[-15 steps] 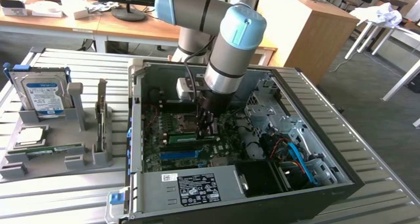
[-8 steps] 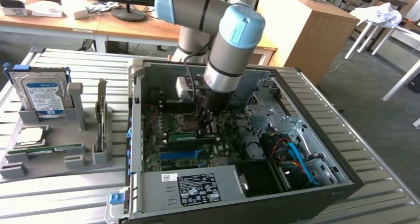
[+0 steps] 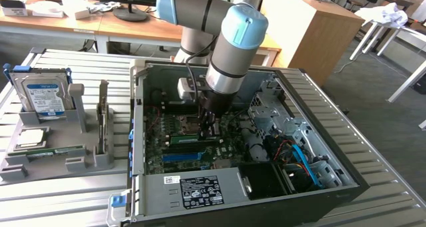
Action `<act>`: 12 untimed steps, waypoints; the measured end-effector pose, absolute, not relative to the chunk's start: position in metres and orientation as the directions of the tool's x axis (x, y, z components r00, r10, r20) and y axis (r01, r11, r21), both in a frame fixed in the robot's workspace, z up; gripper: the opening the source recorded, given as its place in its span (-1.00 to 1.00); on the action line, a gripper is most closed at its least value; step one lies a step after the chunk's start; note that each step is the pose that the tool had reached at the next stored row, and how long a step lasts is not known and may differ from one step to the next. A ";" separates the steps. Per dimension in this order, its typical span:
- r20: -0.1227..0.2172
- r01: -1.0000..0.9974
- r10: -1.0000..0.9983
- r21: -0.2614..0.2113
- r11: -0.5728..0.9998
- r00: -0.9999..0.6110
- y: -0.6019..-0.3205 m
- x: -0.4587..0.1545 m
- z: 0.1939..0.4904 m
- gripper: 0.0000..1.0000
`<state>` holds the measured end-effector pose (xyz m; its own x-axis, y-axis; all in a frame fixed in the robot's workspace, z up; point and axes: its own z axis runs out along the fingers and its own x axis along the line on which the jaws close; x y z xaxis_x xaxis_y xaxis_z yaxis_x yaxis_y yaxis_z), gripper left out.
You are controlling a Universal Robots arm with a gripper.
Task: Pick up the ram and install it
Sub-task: 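Press down the ram until it locks into place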
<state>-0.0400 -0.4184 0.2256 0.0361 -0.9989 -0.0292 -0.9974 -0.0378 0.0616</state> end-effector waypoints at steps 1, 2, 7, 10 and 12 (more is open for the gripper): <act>-0.029 -0.997 -0.999 0.062 -0.037 0.036 -0.418 -0.040 0.225 -0.76; -0.029 -0.997 -0.999 0.062 -0.037 0.035 -0.418 -0.040 0.225 -0.76; -0.030 -0.997 -0.999 0.062 -0.037 0.035 -0.418 -0.040 0.224 -0.76; -0.029 -0.997 -0.999 0.062 -0.036 0.035 -0.418 -0.040 0.224 -0.76; -0.029 -0.997 -0.999 0.062 -0.036 0.034 -0.418 -0.040 0.223 -0.76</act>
<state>-0.0400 -0.4183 0.2231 0.0344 -0.9990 -0.0292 -0.9974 -0.0361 0.0619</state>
